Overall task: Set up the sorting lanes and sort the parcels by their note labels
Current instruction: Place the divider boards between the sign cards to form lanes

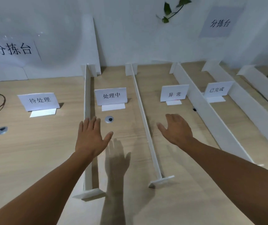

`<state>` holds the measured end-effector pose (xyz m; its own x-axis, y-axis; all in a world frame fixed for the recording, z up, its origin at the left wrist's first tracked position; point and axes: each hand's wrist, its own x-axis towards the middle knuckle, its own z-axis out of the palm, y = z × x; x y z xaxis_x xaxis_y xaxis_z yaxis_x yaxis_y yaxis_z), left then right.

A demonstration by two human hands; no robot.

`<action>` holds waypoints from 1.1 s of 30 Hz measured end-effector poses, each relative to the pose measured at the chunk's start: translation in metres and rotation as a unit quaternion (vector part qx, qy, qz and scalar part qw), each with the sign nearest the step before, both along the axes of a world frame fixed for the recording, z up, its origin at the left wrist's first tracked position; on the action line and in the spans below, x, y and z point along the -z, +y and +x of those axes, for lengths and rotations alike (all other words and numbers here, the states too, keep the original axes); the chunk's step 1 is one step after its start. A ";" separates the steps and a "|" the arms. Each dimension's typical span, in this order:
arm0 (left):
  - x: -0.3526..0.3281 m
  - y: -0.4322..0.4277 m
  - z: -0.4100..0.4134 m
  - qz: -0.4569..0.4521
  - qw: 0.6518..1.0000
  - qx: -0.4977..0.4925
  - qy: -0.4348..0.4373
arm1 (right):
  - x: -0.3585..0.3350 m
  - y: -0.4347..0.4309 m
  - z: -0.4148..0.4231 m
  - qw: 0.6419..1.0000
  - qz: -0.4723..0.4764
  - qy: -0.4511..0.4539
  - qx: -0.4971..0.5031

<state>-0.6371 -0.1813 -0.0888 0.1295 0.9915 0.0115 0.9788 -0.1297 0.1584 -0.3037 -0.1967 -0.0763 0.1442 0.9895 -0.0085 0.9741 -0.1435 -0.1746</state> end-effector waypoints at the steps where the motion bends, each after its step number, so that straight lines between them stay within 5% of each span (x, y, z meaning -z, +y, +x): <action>1: -0.015 0.004 0.021 0.012 0.999 0.025 -0.015 | -0.017 -0.006 0.015 1.000 0.004 -0.018 0.001; 13: -0.115 -0.033 0.346 0.069 0.961 0.258 -0.069 | -0.126 -0.167 0.273 0.980 0.045 -0.090 0.171; 26: -0.115 -0.132 0.723 0.056 0.912 0.403 -0.046 | -0.134 -0.348 0.579 0.944 0.040 -0.075 0.319; 33: -0.090 -0.143 0.878 0.021 0.900 0.434 -0.047 | -0.105 -0.364 0.698 0.929 0.028 -0.072 0.362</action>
